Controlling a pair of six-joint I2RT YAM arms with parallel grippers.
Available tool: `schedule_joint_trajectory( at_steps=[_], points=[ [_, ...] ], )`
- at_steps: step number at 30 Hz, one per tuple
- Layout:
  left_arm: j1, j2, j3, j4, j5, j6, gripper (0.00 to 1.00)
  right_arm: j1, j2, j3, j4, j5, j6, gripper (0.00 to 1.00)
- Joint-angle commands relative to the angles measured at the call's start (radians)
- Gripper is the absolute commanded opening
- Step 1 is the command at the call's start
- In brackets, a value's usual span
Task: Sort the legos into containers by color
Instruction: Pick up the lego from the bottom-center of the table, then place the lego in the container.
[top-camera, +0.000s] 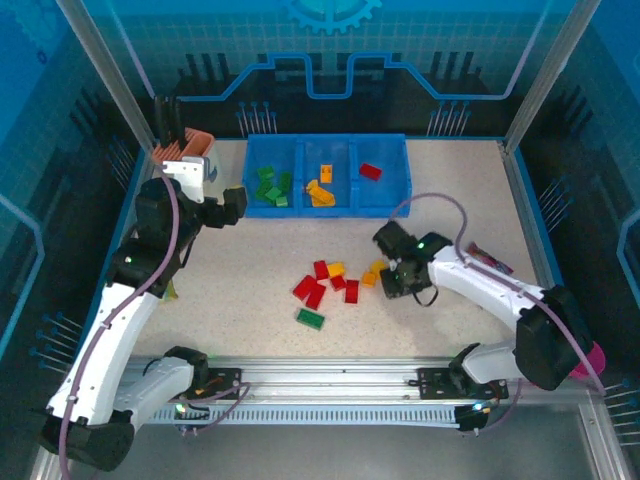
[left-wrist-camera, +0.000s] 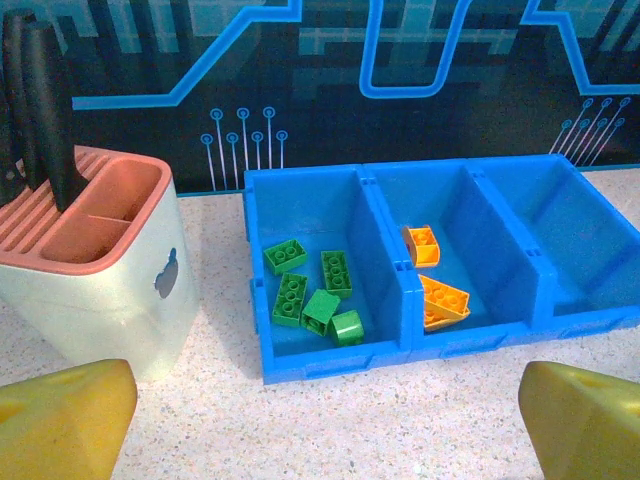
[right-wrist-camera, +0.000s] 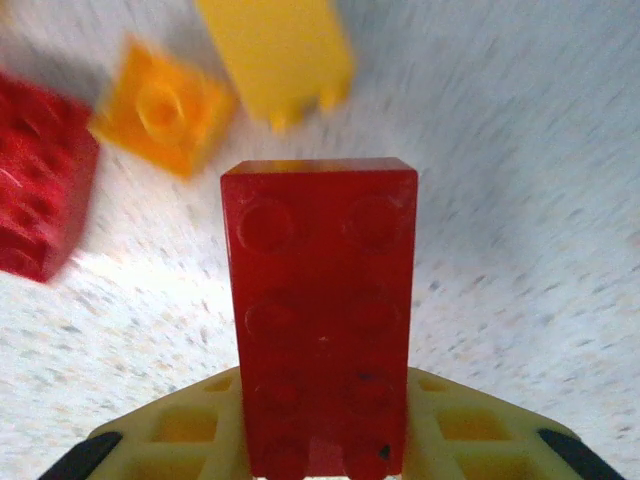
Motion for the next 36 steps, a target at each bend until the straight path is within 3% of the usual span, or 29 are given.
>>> schedule_joint_trajectory(
  at_steps=[1,8,15,22,28,36],
  points=[
    [0.012,0.009,-0.011,0.021,-0.004,0.011,0.99,-0.091,0.012,0.155,-0.013,0.017,-0.159,0.26],
    [0.015,0.017,0.001,0.009,-0.01,0.015,0.99,-0.259,0.28,0.462,0.124,-0.008,-0.311,0.24],
    [0.021,0.028,0.014,0.001,-0.023,0.026,0.99,-0.294,0.641,0.847,0.139,-0.026,-0.413,0.23],
    [0.024,0.048,0.022,0.0,-0.011,0.021,0.99,-0.318,0.963,1.211,0.045,-0.018,-0.435,0.22],
    [0.026,0.055,0.023,-0.001,-0.001,0.015,0.99,-0.331,1.063,1.307,0.01,-0.024,-0.422,0.25],
    [0.026,0.059,0.02,0.002,0.008,0.007,0.99,-0.332,1.024,1.26,0.028,-0.034,-0.418,0.38]
  ],
)
